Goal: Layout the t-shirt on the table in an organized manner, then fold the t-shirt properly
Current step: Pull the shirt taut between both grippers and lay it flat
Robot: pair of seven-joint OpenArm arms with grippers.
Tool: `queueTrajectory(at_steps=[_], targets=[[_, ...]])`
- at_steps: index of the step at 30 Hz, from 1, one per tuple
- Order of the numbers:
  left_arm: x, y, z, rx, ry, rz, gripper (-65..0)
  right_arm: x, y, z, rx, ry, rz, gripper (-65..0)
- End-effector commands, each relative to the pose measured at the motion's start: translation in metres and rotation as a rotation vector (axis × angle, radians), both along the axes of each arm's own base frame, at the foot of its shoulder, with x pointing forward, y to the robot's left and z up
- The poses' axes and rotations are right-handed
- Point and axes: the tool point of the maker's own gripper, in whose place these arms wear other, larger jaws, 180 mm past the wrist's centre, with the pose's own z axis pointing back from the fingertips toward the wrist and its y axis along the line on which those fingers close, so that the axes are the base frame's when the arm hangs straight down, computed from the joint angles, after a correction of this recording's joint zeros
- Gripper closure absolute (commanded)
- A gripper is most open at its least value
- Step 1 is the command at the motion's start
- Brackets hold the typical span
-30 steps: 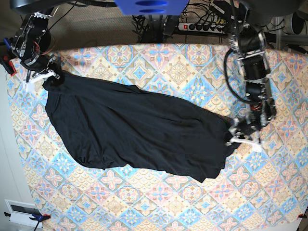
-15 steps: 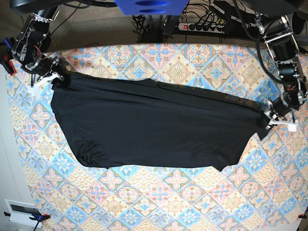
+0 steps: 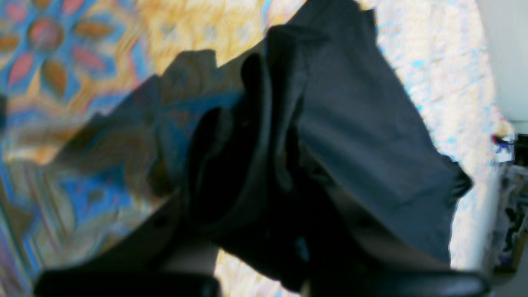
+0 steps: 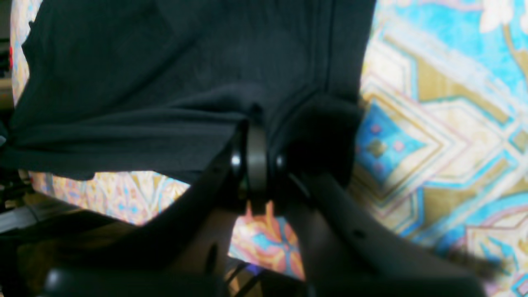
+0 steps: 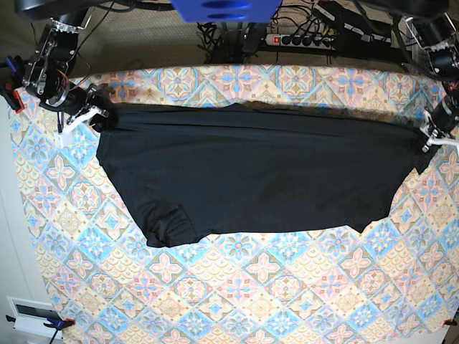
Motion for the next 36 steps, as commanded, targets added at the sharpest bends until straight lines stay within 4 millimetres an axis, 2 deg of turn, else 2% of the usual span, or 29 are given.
queueTrajectory(at_steps=[1, 7, 13, 16, 21, 25, 29, 36], targets=[[0.004, 0.014, 0.015, 0.056, -0.033, 0.01, 0.0, 0.006, -0.014, 0.008, -0.042, -0.027, -0.012, 0.0], [-0.009, 0.009, -0.009, 0.098, 0.049, 0.008, 0.0, 0.004, -0.014, 0.006, -0.04, -0.017, -0.013, 0.0], [-0.005, 0.006, -0.028, 0.194, 0.128, 0.004, 0.0, -0.003, -0.016, 0.003, -0.043, -0.002, -0.017, 0.0], [-0.003, 0.002, -0.035, 0.225, 0.156, -0.001, 0.0, -0.009, -0.025, 0.003, -0.053, 0.002, -0.046, 0.0], [0.0, -0.009, -0.042, 0.227, 0.177, -0.035, -8.5, -0.011, -0.034, 0.007, -0.063, -0.003, -0.068, 0.0], [-0.001, -0.013, -0.045, 0.229, 0.185, -0.053, -16.0, -0.013, -0.034, 0.006, -0.063, 0.004, -0.069, -0.8], [-0.001, -0.012, -0.043, 0.227, 0.181, -0.046, -21.6, -0.02, -0.034, 0.002, -0.064, 0.02, -0.068, -7.1], [0.006, 0.007, -0.019, 0.178, 0.083, 0.029, -24.4, -0.019, -0.034, 0.002, -0.063, 0.017, -0.072, -13.4]])
